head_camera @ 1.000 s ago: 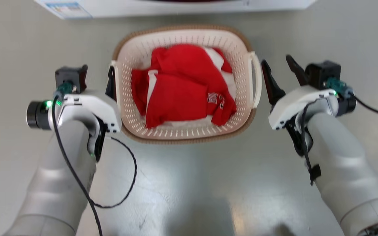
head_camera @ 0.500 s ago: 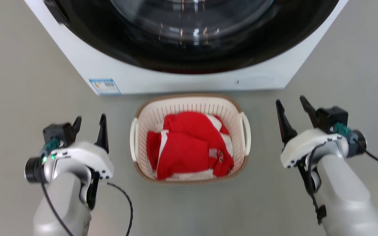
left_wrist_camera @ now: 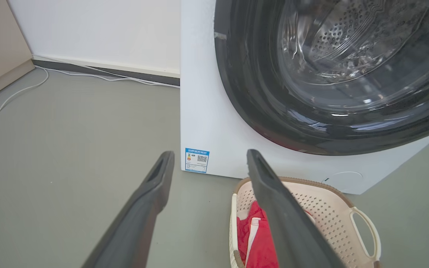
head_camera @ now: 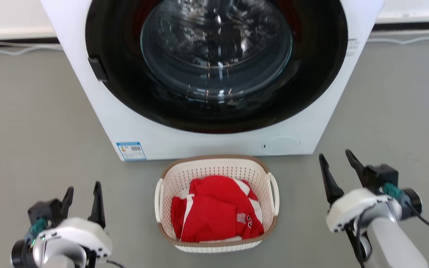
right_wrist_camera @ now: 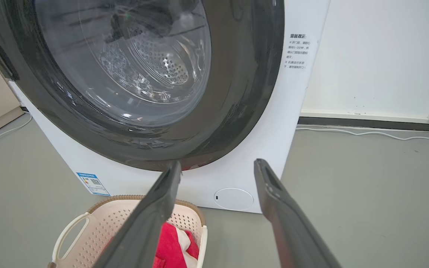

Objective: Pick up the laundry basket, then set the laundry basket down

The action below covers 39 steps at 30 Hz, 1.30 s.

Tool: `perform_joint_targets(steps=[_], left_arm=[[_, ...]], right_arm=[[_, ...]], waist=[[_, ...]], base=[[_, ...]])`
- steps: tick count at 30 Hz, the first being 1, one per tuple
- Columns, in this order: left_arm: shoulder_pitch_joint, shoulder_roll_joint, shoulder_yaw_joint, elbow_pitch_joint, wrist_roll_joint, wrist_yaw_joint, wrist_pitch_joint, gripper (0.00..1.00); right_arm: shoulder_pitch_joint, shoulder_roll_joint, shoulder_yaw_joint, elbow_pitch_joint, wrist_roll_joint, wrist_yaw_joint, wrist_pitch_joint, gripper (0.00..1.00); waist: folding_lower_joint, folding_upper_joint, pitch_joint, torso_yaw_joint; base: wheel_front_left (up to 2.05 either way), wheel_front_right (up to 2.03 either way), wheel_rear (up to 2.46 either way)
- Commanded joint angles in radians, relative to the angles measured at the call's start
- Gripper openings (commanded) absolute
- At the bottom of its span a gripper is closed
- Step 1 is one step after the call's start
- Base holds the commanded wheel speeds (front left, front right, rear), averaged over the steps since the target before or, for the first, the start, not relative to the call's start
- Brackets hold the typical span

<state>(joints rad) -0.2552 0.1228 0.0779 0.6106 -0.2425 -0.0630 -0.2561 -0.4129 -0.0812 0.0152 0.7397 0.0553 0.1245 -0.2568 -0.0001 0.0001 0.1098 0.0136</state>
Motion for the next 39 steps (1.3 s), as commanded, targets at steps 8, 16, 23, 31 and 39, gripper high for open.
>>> perform_joint_targets(steps=[8, 16, 23, 31, 39], left_arm=[[0.127, -0.009, 0.077, -0.146, 0.033, -0.035, -0.006, 1.0], [0.218, -0.025, 0.107, -0.24, 0.064, -0.043, -0.006, 1.0], [0.265, -0.054, 0.083, -0.255, 0.068, -0.046, 0.0, 0.0], [0.28, -0.075, 0.084, -0.197, 0.045, -0.047, 0.011, 0.0], [0.273, -0.075, 0.08, -0.209, -0.048, -0.048, 0.035, 0.0]], right_arm=[[0.149, -0.033, 0.031, -0.162, 0.029, 0.006, -0.005, 1.0], [0.255, -0.04, 0.008, -0.261, 0.044, 0.006, -0.005, 1.0], [0.324, -0.027, -0.035, -0.291, 0.032, 0.0, 0.0, 0.0], [0.356, -0.014, -0.043, -0.236, 0.056, -0.001, 0.012, 0.0], [0.355, -0.011, -0.048, -0.255, 0.155, -0.001, 0.035, 0.0]], waist=[[0.0001, -0.0001, -0.074, 0.013], [0.0001, -0.0001, -0.113, 0.024], [0.0001, -0.0001, -0.127, 0.03], [0.0001, -0.0001, -0.128, 0.03], [0.0005, -0.0001, -0.128, 0.027]], base=[[0.0, 0.0, 0.0], [0.0, 0.0, 0.0], [0.0, 0.0, 0.0], [0.0, 0.0, 0.0], [0.0, 0.0, 0.0]])
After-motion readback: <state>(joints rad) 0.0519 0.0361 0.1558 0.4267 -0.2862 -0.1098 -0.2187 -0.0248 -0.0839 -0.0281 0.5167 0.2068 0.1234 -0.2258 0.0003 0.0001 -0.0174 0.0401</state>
